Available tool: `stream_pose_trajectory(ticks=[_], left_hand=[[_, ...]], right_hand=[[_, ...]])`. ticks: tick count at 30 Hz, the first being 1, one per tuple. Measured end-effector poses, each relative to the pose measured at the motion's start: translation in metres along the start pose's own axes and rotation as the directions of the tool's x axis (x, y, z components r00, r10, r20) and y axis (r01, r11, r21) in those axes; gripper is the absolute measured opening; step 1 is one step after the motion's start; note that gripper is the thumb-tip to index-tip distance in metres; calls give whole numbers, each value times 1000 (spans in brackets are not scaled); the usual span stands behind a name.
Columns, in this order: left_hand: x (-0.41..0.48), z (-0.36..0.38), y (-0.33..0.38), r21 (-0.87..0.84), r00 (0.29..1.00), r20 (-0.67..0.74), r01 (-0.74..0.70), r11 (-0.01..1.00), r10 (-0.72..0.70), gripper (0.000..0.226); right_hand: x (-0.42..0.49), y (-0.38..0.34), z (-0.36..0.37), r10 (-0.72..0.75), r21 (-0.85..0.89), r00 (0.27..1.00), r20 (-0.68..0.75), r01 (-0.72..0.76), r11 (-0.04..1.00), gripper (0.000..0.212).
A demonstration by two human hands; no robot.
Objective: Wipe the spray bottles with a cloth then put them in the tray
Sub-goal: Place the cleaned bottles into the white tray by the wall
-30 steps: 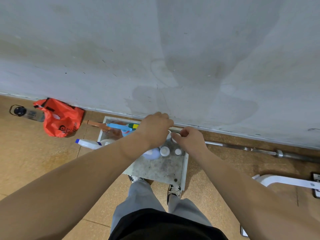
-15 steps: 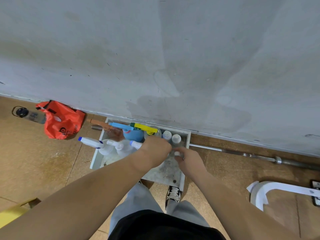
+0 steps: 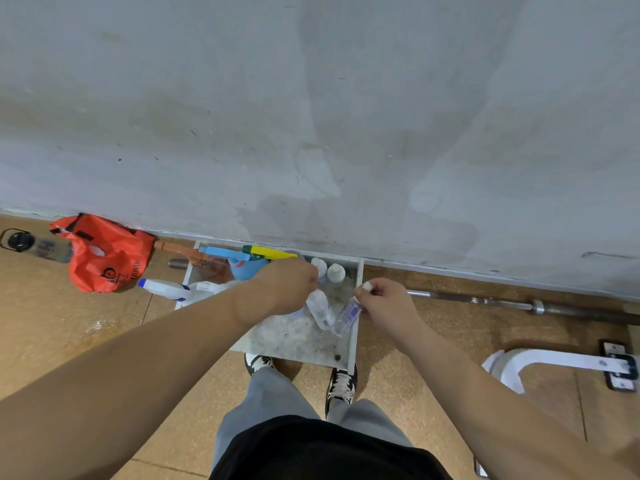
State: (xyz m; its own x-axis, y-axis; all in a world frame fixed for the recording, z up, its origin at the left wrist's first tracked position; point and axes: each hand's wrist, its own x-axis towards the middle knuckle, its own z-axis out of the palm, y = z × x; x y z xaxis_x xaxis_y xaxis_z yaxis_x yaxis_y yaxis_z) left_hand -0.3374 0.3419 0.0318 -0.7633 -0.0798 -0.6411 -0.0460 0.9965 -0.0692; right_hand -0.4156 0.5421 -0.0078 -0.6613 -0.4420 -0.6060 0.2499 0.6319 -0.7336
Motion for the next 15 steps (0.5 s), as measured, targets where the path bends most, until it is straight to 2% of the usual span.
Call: stream_pose_trajectory(ticks=[3,6,9,12,15], left_hand=[[-4,-3,-1,73,998,20,-59,996,58,29],[-6,-3,-2,-123,998,-26,52,991,-56,19],[-6,-5,3,-218,991,-34,120,969,-131,32],[-4,-5,9,-111,989,-27,145,983,-149,40],[0,-2,11,-8,994,1,107,994,-107,27]], right_hand=[[-2,3,-1,3,5,1000,-10,-3,1000,32],[-3,5,1,4,0,1000,-9,-4,1000,32],[-4,5,4,5,12,1000,5,-5,1000,31],[-4,7,7,21,48,1000,3,-21,999,34],[-2,9,9,43,64,999,-9,-42,997,33]])
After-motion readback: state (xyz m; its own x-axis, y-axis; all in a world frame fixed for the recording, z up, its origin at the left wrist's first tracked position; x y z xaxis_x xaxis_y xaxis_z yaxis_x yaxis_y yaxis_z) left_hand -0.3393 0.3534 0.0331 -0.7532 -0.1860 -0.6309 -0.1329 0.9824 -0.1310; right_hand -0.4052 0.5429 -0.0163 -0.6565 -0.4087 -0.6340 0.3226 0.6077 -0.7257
